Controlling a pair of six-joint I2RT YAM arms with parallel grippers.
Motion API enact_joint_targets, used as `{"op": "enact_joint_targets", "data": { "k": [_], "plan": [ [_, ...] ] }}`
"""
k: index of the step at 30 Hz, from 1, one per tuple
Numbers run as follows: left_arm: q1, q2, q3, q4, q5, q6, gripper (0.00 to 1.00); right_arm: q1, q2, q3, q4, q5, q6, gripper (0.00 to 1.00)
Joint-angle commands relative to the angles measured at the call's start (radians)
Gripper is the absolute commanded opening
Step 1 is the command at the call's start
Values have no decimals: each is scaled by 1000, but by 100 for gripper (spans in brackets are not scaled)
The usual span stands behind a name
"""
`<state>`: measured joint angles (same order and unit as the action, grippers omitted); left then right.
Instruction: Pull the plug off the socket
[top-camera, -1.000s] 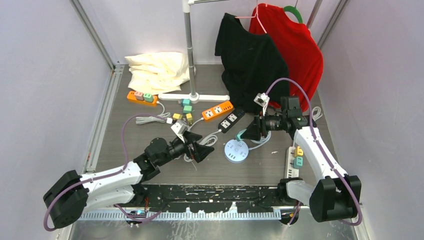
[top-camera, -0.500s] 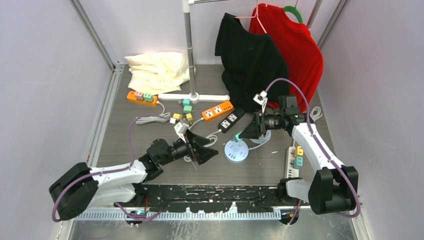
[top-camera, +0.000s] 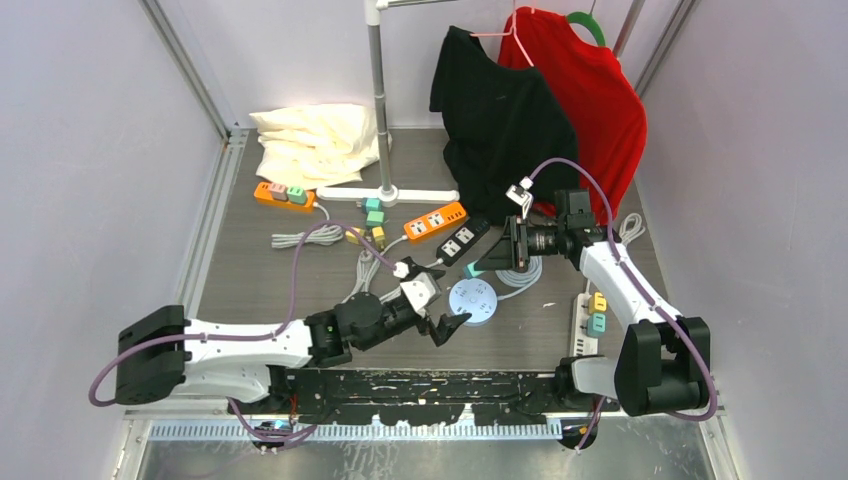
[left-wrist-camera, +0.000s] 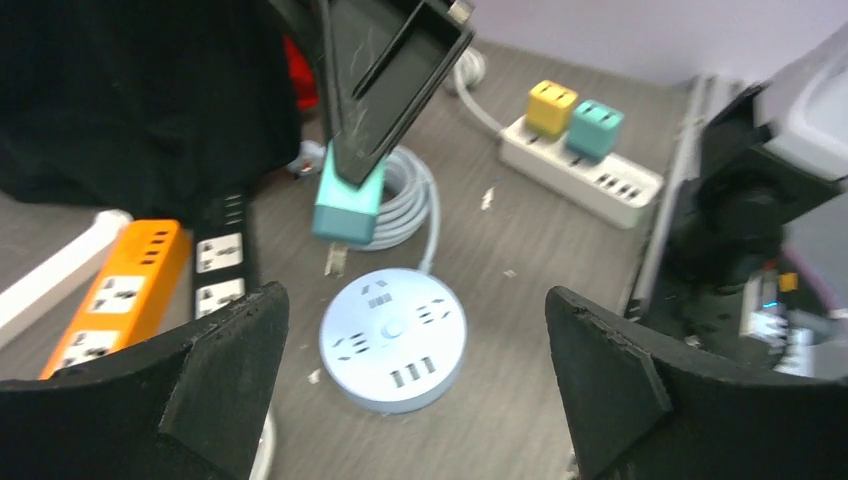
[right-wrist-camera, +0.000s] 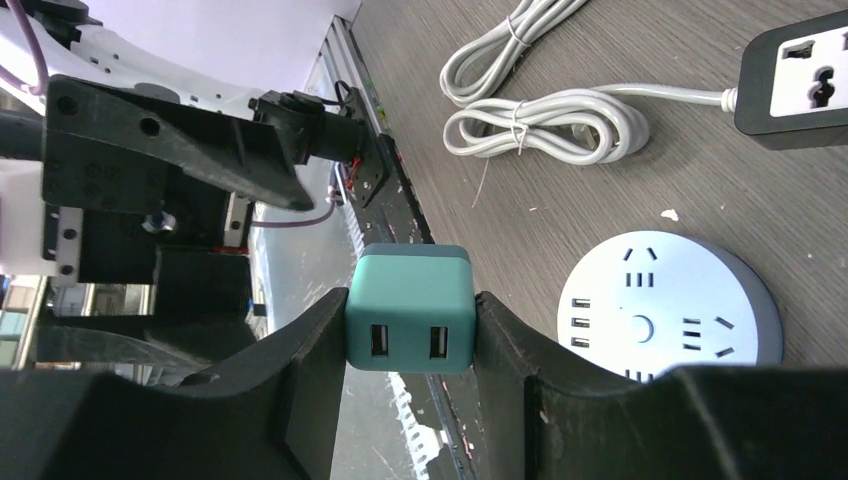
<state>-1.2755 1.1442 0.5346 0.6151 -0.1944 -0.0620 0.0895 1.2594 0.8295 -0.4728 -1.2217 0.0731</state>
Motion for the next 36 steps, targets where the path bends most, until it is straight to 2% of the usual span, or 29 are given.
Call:
{"op": "enact_joint_targets", "data": {
  "k": [1,10,16,23,36],
  "plan": [
    [-6,74,24,76,-151,180,99,4,-11,4,44,-31,41,1],
    [40,213,133,70,-91,221,97,9,-17,2,45,-28,41,1],
    [121,251,146,107,10,166,86,15,-16,4,45,-28,40,1],
    [133,315,207,89,59,171,66,19,-15,2,43,-23,37,1],
    [134,334,242,81,56,161,50,24,-10,2,42,-21,34,1]
  ]
}}
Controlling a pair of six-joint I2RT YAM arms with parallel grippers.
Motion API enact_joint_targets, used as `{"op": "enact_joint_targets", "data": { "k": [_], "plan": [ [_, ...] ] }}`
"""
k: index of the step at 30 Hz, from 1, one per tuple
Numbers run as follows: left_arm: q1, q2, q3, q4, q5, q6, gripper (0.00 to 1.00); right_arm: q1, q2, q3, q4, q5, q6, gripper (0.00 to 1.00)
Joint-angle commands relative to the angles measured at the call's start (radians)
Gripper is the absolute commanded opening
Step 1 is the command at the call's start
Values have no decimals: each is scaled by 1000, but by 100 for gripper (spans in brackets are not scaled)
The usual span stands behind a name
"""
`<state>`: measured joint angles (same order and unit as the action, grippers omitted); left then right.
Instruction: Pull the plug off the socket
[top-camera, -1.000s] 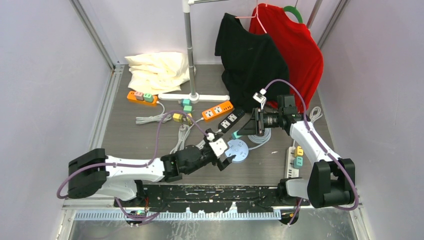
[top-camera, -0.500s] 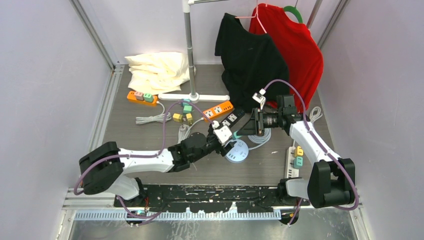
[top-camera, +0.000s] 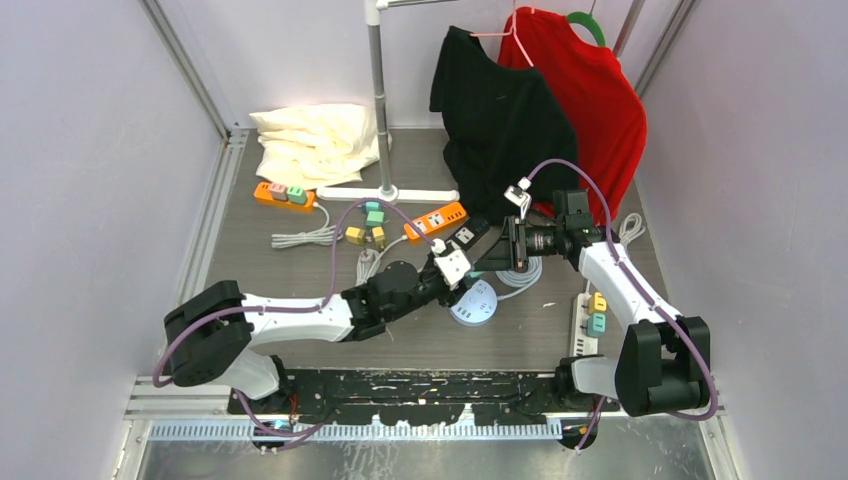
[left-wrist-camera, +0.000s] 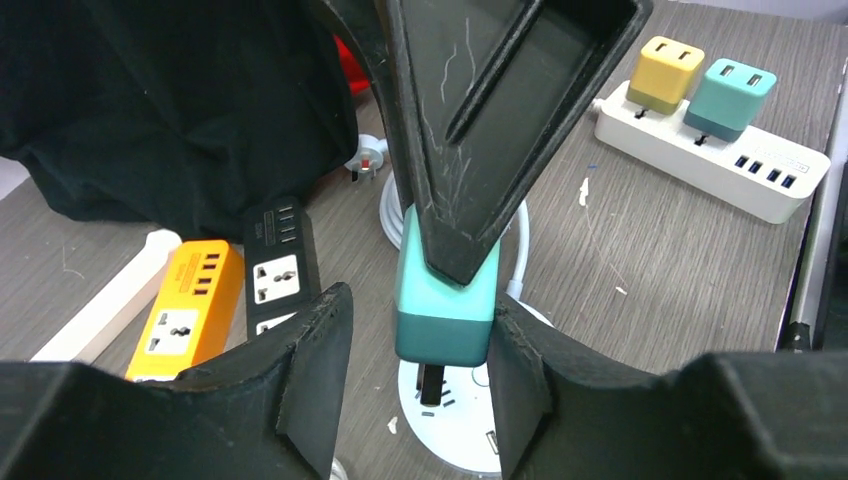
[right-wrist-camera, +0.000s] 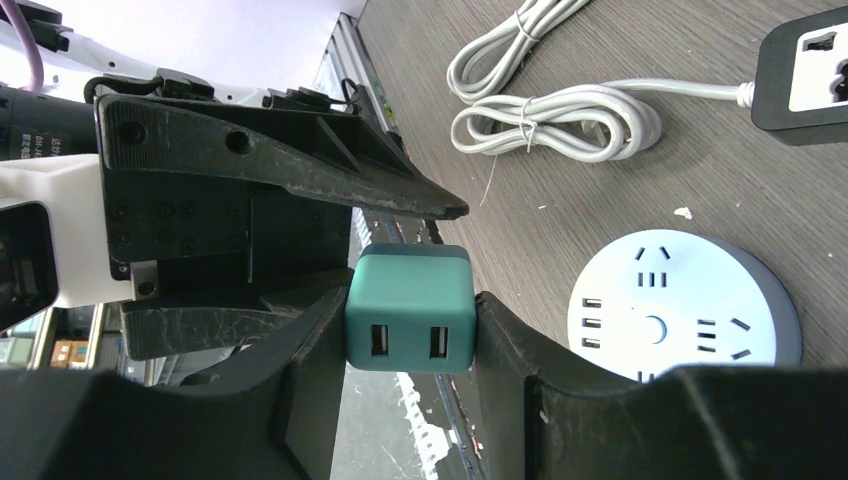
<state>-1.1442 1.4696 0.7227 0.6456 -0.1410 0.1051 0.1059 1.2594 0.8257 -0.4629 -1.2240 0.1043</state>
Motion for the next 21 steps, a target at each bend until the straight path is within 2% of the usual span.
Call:
{"op": "enact_joint_targets", "data": {
  "k": [1,3,4,5,8,9,10,16,21],
  "plan": [
    [3,12,57,46,9,-7,39,9,-10,6,31,-18,4,1],
    [4,14,60,39,12,-10,6,9,-12,6,31,-16,3,2],
    [6,12,60,33,11,-14,0,8,-11,6,30,-15,3,4],
    [8,9,54,31,10,-21,0,9,-12,6,30,-14,1,10],
    [17,-6,20,45,11,-54,0,9,-19,4,12,-29,-44,49],
    [20,-14,5,50,14,-64,0,8,-23,3,7,-32,-60,83],
    [25,-24,-14,54,20,-79,0,9,-27,2,3,-30,-74,98],
    [90,-114,-169,54,-30,-258,0,9,-40,16,-43,14,-144,100],
    [243,-187,-277,30,11,-479,0,9,-32,16,-45,43,-147,100]
  ]
}}
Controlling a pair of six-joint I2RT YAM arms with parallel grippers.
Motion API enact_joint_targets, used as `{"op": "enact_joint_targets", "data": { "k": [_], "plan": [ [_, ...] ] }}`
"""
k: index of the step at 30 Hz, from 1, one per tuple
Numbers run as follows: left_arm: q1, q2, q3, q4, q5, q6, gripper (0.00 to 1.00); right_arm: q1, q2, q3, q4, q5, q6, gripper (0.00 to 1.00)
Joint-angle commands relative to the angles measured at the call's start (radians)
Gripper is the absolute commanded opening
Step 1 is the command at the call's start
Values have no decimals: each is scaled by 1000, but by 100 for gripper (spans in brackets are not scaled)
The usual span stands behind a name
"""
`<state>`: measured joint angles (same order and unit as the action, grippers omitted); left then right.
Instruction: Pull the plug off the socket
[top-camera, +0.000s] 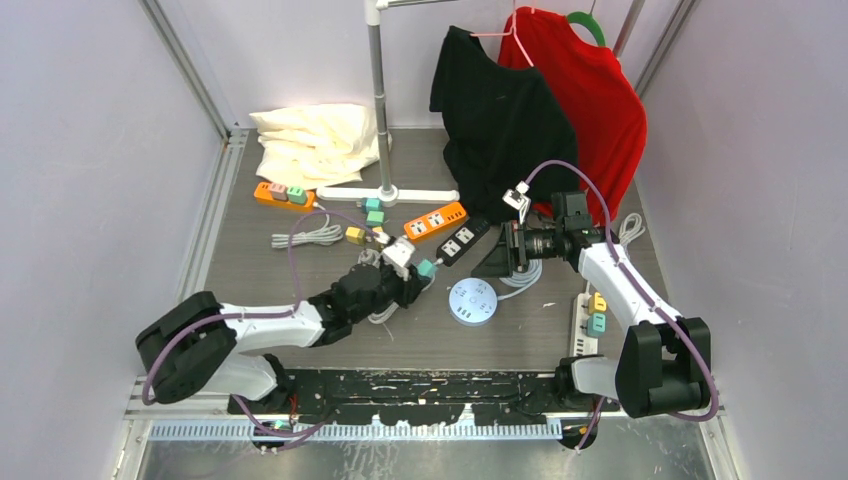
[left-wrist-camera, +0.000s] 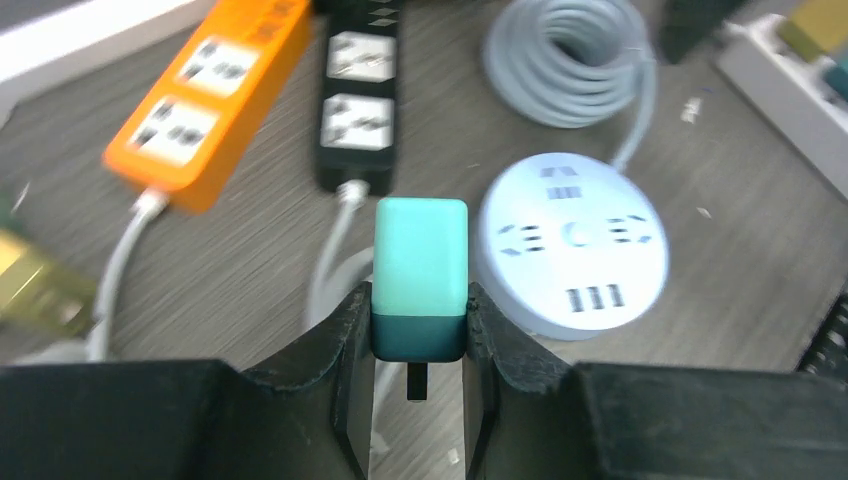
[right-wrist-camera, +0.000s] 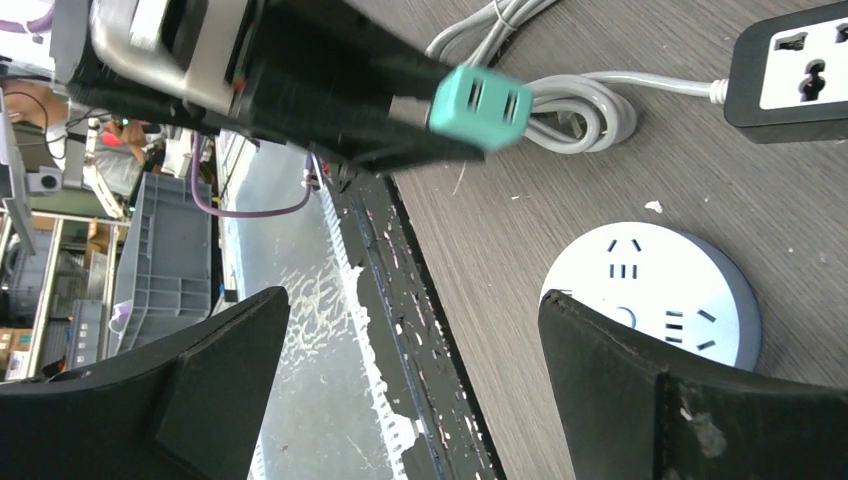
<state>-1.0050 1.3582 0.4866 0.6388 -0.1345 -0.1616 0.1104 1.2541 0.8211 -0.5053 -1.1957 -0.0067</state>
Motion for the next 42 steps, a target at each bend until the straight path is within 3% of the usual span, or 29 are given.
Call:
{"op": "enact_joint_targets", "data": {
  "k": [1,4,10,17,22,32,42],
  "plan": [
    [141,-80,-38,-2,7,-262,0,5,-26,20,-2,20,-37,100],
    [247,-133,-10,-126,4,-362,0,3,-24,21,-6,32,-41,100],
    [395,-96,109,-339,6,-448,0,3,-22,20,-8,42,-45,100],
    [405,-32,226,-464,-349,-454,0,3,-21,16,-9,52,-54,100],
    [407,28,323,-528,-539,-377,0,3,-19,16,-10,56,-57,100],
    [416,259,594,-768,-607,-297,0,3,-9,16,-10,69,-62,100],
    [444,437,816,-993,-609,-316,0,3,5,15,-11,78,-67,100]
  ]
}}
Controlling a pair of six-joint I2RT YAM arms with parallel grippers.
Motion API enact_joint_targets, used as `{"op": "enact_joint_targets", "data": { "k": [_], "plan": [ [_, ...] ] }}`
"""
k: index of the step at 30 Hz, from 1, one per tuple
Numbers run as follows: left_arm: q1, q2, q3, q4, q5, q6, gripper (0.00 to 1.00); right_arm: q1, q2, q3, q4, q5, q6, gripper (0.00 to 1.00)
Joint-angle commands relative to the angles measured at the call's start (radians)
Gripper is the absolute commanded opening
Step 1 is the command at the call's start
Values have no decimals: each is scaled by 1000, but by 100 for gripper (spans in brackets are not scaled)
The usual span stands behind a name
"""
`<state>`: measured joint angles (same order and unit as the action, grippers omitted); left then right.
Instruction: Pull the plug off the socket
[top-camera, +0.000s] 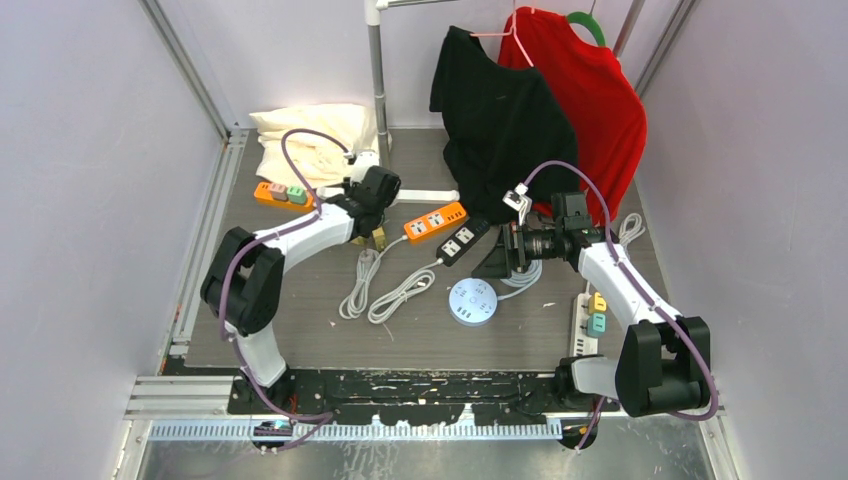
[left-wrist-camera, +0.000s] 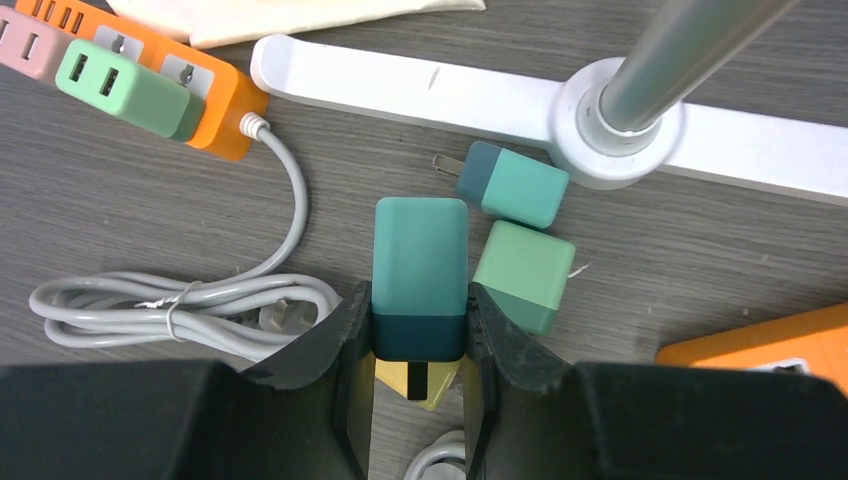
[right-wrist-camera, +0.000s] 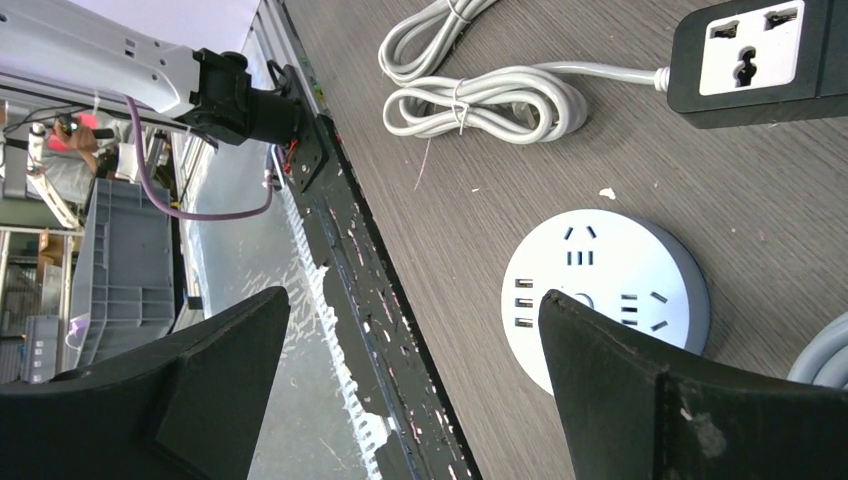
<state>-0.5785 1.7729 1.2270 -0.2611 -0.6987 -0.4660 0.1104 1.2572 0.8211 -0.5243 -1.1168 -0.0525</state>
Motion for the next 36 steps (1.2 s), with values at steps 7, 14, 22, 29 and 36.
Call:
{"op": "enact_joint_targets", "data": {
  "k": [7,14,22,29,36],
  "plan": [
    [33,50,98,-95,33,8,0,3,5,15,7,1,-23,100],
    [53,66,112,-110,79,-2,0,3,2,13,6,2,-26,100],
    [64,79,123,-116,111,-2,13,2,-2,14,4,2,-27,100],
    [84,95,138,-136,139,-14,20,3,-4,13,3,4,-30,100],
    [102,123,173,-178,156,-34,33,3,-10,13,3,4,-32,100]
  ]
}}
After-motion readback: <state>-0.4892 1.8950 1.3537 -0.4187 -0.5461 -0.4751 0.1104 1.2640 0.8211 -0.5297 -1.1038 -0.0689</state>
